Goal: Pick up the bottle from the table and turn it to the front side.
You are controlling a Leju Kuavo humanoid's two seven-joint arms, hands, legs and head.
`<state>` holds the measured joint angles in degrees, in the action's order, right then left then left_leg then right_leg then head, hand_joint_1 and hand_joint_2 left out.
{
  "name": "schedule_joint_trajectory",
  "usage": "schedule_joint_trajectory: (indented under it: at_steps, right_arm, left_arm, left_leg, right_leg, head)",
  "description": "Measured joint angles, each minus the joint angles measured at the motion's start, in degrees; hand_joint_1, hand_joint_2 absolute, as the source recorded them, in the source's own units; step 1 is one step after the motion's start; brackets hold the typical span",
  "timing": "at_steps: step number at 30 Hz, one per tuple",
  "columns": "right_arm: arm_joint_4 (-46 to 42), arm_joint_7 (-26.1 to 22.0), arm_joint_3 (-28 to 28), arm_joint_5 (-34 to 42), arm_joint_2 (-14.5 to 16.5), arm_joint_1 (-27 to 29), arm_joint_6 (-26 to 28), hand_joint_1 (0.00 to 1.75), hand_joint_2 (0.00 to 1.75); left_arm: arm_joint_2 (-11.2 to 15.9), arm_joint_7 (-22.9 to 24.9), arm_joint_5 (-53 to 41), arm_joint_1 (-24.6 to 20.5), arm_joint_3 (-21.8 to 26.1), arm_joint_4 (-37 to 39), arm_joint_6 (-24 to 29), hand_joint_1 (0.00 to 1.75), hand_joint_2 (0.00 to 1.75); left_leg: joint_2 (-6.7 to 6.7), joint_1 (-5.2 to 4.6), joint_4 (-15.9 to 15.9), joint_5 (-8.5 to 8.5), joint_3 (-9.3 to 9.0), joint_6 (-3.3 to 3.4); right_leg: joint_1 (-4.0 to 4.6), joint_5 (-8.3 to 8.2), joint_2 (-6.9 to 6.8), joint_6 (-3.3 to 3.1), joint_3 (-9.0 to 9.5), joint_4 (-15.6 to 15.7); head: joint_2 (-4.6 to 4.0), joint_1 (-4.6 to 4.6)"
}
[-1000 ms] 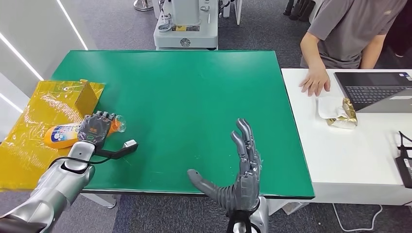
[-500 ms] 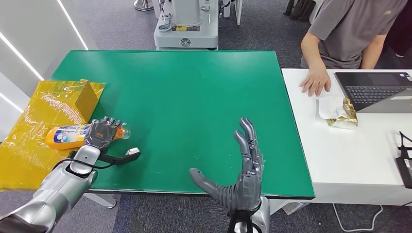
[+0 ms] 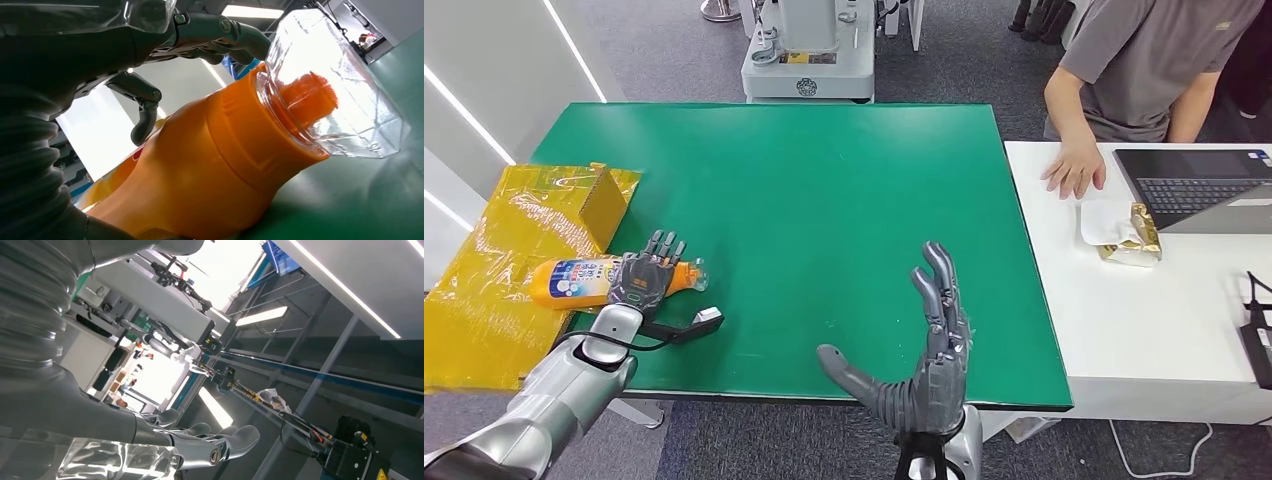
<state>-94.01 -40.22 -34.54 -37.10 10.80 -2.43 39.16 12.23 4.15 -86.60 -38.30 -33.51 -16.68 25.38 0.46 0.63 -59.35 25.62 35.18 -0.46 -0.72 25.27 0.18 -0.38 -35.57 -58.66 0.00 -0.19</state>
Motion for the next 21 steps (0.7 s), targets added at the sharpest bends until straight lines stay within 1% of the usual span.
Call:
schedule_joint_trajectory:
  at_steps: [5, 17, 19, 21]
  right_arm:
    - [0.0, 0.0, 0.3, 0.3, 0.1, 0.1, 0.0, 0.00, 1.75]
    - [0.0, 0.0, 0.4, 0.3, 0.1, 0.1, 0.0, 0.00, 1.75]
    - [0.0, 0.0, 0.4, 0.3, 0.1, 0.1, 0.0, 0.00, 1.75]
    - [0.0, 0.0, 0.4, 0.3, 0.1, 0.1, 0.0, 0.00, 1.75]
  left_arm:
    - [-0.1, 0.8, 0.0, 0.1, 0.6, 0.0, 1.2, 0.00, 1.75]
    - [-0.3, 0.9, 0.0, 0.2, 1.0, 0.0, 1.6, 0.00, 1.75]
    - [-0.3, 1.2, 0.1, 0.2, 1.1, 0.0, 3.0, 0.00, 1.75]
    - [-0.3, 2.0, 0.2, 0.4, 1.8, -0.2, 7.2, 0.00, 1.75]
  left_leg:
    - [0.00, 0.00, 0.0, 0.00, 0.00, 0.00]
    - [0.00, 0.00, 0.0, 0.00, 0.02, 0.00]
    - [0.00, 0.00, 0.0, 0.00, 0.01, 0.00]
    - [0.00, 0.00, 0.0, 0.00, 0.01, 0.00]
  right_leg:
    - [0.00, 0.00, 0.00, 0.00, 0.00, 0.0]
    - [0.00, 0.00, 0.00, 0.00, 0.00, 0.0]
    - [0.00, 0.00, 0.00, 0.00, 0.00, 0.0]
    - [0.00, 0.00, 0.00, 0.00, 0.00, 0.0]
  head:
    - [0.00, 0.01]
    - [0.00, 0.00]
    - [0.00, -0.01]
    - [0.00, 0.00]
